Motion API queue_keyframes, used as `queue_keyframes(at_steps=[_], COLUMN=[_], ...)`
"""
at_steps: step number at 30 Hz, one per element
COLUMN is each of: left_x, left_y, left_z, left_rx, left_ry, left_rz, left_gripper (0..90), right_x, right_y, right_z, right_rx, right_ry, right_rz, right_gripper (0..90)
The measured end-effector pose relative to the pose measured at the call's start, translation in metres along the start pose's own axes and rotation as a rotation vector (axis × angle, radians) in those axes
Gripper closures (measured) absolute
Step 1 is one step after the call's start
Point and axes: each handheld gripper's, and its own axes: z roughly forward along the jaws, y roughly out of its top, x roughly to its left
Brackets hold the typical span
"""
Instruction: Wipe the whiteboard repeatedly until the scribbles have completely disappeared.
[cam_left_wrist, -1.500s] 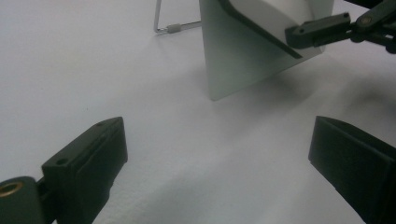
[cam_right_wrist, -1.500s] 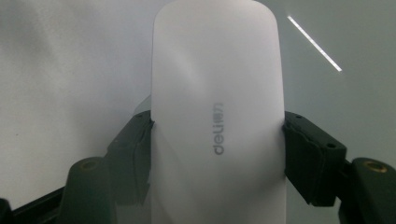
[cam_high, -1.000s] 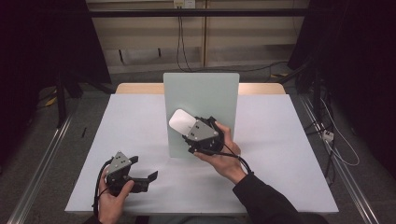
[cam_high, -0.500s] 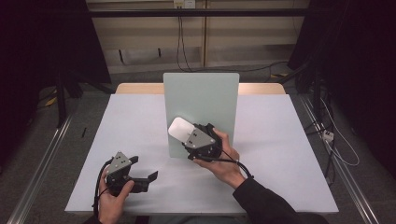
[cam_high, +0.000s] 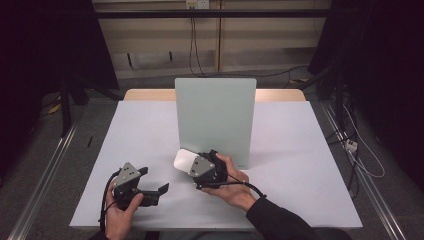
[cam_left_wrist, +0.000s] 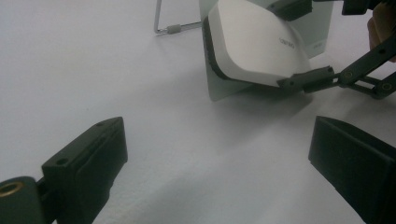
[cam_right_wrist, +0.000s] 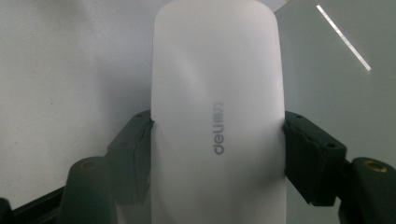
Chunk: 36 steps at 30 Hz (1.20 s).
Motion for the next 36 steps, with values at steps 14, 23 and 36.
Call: queue_keyframes(at_steps=[14,23,36], left_x=[0.0,0.0,0.001], left_y=[0.0,0.0,0.0], left_z=[0.0,0.0,-0.001], left_rx=[0.001,0.0,0.002], left_ry=[0.001,0.0,-0.002], left_rz=[-0.003,-0.003,-0.003], left_gripper=[4.4,4.4,4.4], right_x=[-0.016,-0.047,-0.093], right_y=[0.001,0.021,0.056], right_z=[-0.014,-0.033,-0.056], right_rx=[-0.021,-0.076,-0.158], right_ry=[-0.046,-0.135,-0.296], right_rz=[0.018,0.067,0.12], right_gripper=[31.4,31.4,31.4])
